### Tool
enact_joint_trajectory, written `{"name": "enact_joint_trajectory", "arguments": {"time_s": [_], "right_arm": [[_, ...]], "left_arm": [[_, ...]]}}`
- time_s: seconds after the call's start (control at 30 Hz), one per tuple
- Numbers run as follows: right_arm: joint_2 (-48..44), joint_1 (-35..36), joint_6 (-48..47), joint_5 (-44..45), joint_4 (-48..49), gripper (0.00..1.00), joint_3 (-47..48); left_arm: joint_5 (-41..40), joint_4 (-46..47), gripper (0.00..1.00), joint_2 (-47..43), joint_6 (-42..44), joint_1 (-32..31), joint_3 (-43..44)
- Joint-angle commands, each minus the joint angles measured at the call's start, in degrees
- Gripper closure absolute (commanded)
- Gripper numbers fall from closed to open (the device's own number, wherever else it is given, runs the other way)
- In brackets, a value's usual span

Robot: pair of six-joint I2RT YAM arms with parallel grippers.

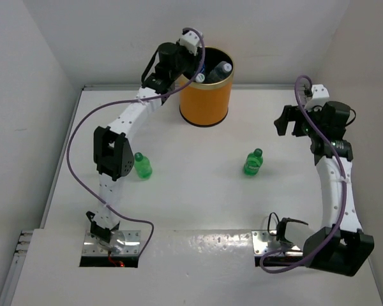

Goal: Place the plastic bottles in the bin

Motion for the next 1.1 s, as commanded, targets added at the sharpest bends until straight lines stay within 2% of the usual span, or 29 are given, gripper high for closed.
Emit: {"name": "enact_joint_trajectory", "arguments": {"time_s": [0.0,0.07,0.1,0.13,0.2,0.33,0.4,0.53,0.73,0.77,0.87,0.97,1.0,1.07], "right_arm": [[-4.1,-0.59,-7.81,-7.67,-8.6,0.0,-0.53],[-5.5,-0.59,-11.32,-10.59,-12.04,0.0,-1.06],[-5.95,-0.76,-12.2,-12.86,-13.71,0.0,-1.85],[-6.21,-0.76,-12.38,-13.4,-14.86,0.0,-2.12],[-7.01,-0.67,-12.3,-15.41,-16.27,0.0,-3.43],[-8.06,0.55,-11.6,-16.57,-16.54,0.0,-6.68],[-8.67,1.78,-9.23,-16.22,-14.08,0.0,-10.0],[-9.64,5.91,-7.29,-12.62,-7.31,0.0,-14.14],[-8.5,10.31,-5.62,-8.76,-1.87,0.02,-17.23],[-8.33,11.18,-5.44,-4.05,-0.9,0.03,-19.41],[-7.28,12.85,-4.39,0.82,6.82,0.05,-21.54],[-5.17,14.53,-1.95,3.37,9.56,0.12,-21.46],[-4.55,14.53,-1.67,3.55,9.91,0.22,-21.37],[-3.67,14.97,-0.96,3.29,11.41,0.36,-21.63]], "left_arm": [[-4.14,5.45,0.84,-1.68,6.81,-1.81,-0.45],[-4.14,4.67,0.52,-1.07,7.34,-2.42,-1.94],[-4.14,4.05,0.21,-0.28,7.34,-2.42,-1.95],[-4.14,3.35,0.1,-0.28,6.82,-2.42,-1.95],[-4.14,3.34,0.04,-1.5,3.76,-2.42,-1.95],[-4.22,2.48,0.01,-6.25,-2.83,-1.28,-0.47],[-4.23,-1.13,0.01,-8.17,-8.0,0.12,4.11],[-0.03,-5.53,0.01,-13.44,-11.99,2.93,6.14],[4.37,-11.06,0.01,-23.55,-15.77,8.29,-3.86],[6.12,-11.07,0.01,-24.96,-16.38,9.08,-5.62],[8.16,-12.66,0.01,-30.59,-15.78,11.54,-12.13],[8.95,-13.71,0.01,-35.86,-13.85,13.65,-18.36],[8.95,-13.71,0.01,-37.09,-13.23,14.27,-20.03],[8.95,-14.33,0.01,-40.59,-12.35,16.55,-25.04]]}}
